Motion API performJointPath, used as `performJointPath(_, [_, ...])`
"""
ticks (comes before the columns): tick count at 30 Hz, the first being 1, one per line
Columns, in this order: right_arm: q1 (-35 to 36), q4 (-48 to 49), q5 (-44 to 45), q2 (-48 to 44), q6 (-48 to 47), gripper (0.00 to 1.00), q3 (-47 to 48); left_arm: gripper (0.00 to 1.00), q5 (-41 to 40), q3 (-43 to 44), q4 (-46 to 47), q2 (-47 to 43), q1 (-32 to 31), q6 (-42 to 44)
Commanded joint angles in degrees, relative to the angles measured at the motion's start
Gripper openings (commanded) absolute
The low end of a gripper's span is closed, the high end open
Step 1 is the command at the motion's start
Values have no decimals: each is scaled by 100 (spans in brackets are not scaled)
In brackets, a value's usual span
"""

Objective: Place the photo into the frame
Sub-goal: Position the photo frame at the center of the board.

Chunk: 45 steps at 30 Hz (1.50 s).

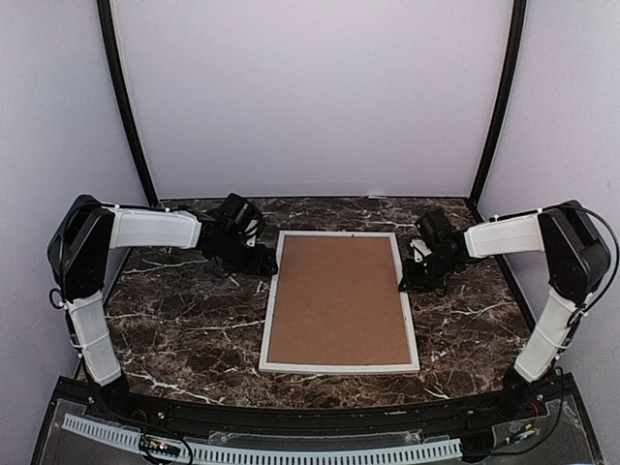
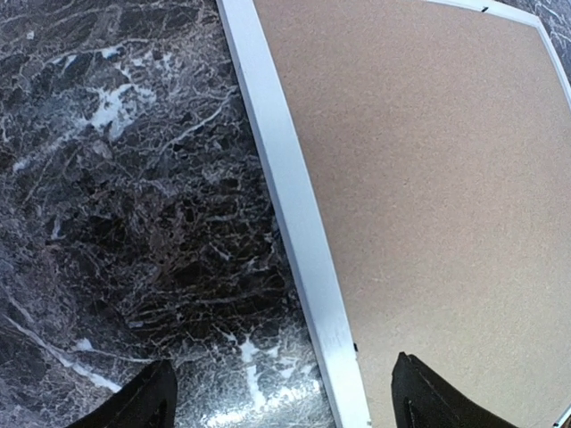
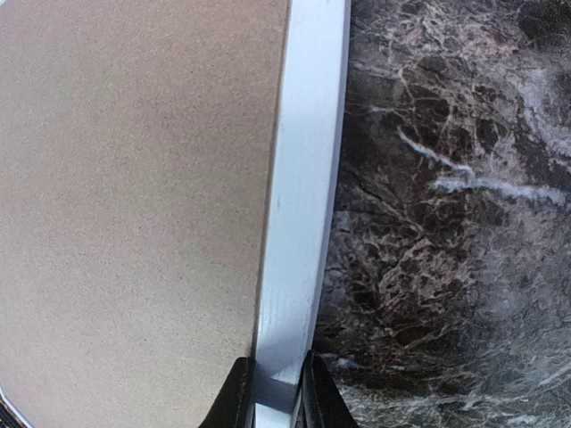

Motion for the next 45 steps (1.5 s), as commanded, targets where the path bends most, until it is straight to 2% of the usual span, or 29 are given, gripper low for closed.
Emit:
performJointPath(1, [-13,-200,27,-177,-67,7,-220,87,288,132,-239,134,25,-17])
performJointPath(22, [-21,-26,-152,-107,-26,7,-333,87,68,328,-621,568,25,-69])
performJointPath(45, [-4,57,-240,-93,1,6,-417,85,294,420,-598,1066,-275,-117])
